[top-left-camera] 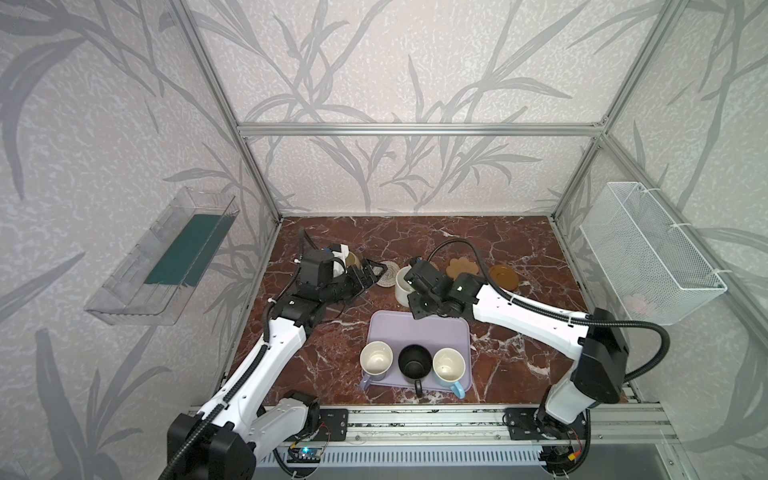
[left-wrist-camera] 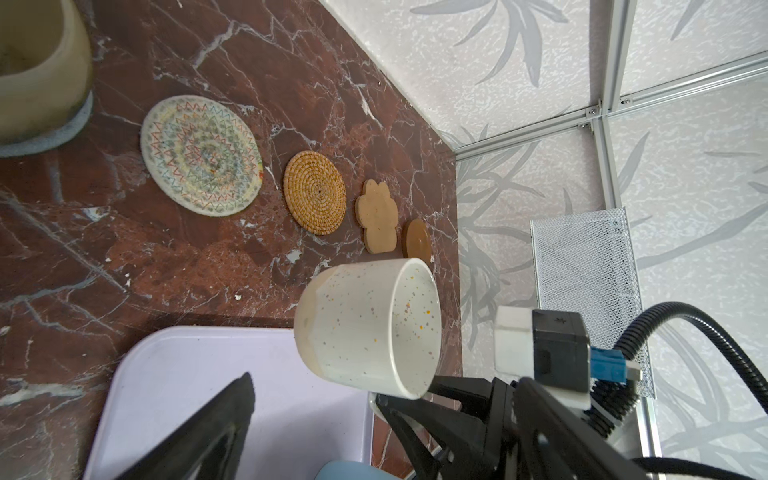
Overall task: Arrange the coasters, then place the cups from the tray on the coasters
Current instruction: 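Lift the speckled mug with right gripper and carry it toward the multicolour coaster, then lower the speckled mug onto the multicolour woven coaster with right gripper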
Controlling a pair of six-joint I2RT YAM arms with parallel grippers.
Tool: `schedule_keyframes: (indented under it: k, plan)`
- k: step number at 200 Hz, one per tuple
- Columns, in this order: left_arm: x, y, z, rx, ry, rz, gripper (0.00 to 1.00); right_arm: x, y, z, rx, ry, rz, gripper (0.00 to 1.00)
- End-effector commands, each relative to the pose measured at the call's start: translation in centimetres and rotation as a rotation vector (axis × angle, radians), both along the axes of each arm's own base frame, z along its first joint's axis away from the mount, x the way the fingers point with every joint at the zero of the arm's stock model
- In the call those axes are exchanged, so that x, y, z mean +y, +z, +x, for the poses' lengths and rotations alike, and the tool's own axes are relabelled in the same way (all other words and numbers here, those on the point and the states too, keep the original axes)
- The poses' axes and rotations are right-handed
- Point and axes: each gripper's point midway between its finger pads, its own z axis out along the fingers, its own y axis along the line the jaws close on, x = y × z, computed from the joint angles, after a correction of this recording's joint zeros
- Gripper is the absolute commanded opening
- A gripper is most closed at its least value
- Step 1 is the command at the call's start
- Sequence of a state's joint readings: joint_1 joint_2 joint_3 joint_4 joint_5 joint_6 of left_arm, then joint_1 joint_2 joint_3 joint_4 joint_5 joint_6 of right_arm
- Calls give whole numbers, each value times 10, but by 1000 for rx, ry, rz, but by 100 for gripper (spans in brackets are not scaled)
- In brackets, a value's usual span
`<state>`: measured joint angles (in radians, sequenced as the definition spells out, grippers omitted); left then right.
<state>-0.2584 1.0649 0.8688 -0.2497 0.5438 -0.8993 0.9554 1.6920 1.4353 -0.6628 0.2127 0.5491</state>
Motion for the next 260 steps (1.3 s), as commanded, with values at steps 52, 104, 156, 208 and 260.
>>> schedule_keyframes:
  k: [52,104,156,208,260]
  plan:
    - [28,10,26,-5,132,-9,99,29,44,46,-110,-133,68,0]
    - [28,3,34,11,70,26,99,46,39,62,-115,-141,71,0]
    - [44,9,43,-17,112,58,99,57,36,83,-110,-190,84,0]
    - [65,5,63,19,147,84,98,67,41,104,-128,-206,86,0]
    - [79,-3,82,36,236,106,99,80,32,130,-116,-216,93,0]
